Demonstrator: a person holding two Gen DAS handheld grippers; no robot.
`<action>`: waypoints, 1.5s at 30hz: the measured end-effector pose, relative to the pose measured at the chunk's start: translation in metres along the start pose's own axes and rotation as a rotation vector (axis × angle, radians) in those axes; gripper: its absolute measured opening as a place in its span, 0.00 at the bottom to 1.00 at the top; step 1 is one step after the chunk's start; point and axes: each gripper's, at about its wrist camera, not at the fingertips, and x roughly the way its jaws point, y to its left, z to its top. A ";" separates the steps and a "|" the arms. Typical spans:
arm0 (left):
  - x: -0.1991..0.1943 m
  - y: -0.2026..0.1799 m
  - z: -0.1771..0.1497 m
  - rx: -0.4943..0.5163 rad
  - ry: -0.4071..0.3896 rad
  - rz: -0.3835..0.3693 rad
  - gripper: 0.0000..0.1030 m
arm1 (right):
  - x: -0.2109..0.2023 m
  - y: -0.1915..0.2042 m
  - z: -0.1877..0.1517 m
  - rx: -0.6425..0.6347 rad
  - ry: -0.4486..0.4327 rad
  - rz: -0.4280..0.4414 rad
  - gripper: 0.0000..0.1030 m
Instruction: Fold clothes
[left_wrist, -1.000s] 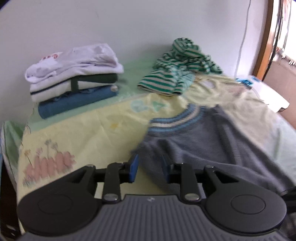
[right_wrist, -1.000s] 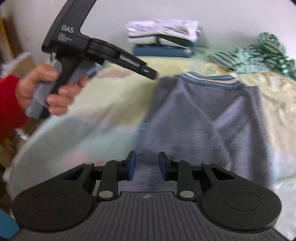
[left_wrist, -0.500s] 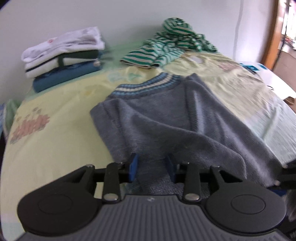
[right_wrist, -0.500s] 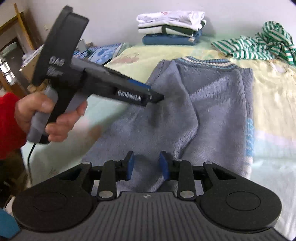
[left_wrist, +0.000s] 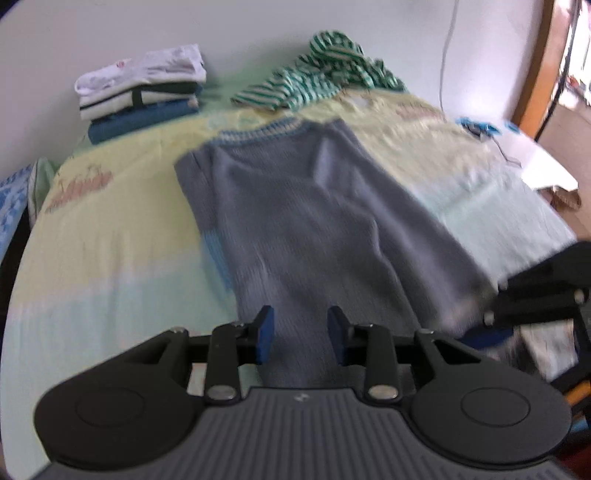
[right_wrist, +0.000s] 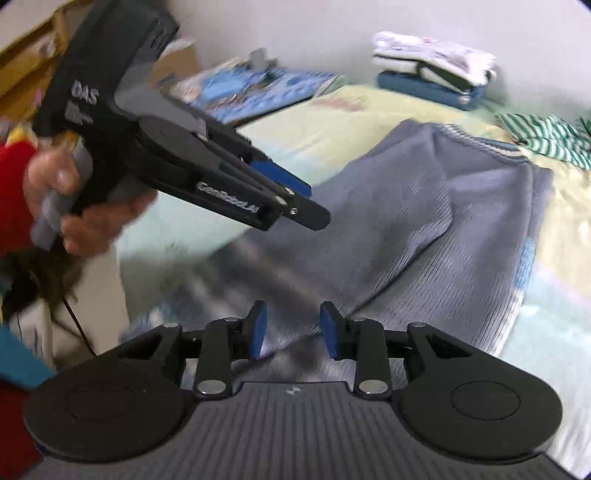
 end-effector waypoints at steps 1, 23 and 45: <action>0.000 -0.003 -0.006 0.014 0.010 0.013 0.33 | 0.001 0.005 -0.005 -0.033 0.019 -0.014 0.35; -0.055 -0.005 -0.076 -0.171 0.109 -0.067 0.53 | -0.067 -0.061 -0.060 0.541 0.107 -0.015 0.42; -0.051 -0.006 -0.075 -0.267 0.177 -0.164 0.43 | -0.058 -0.044 -0.052 0.473 0.166 0.038 0.29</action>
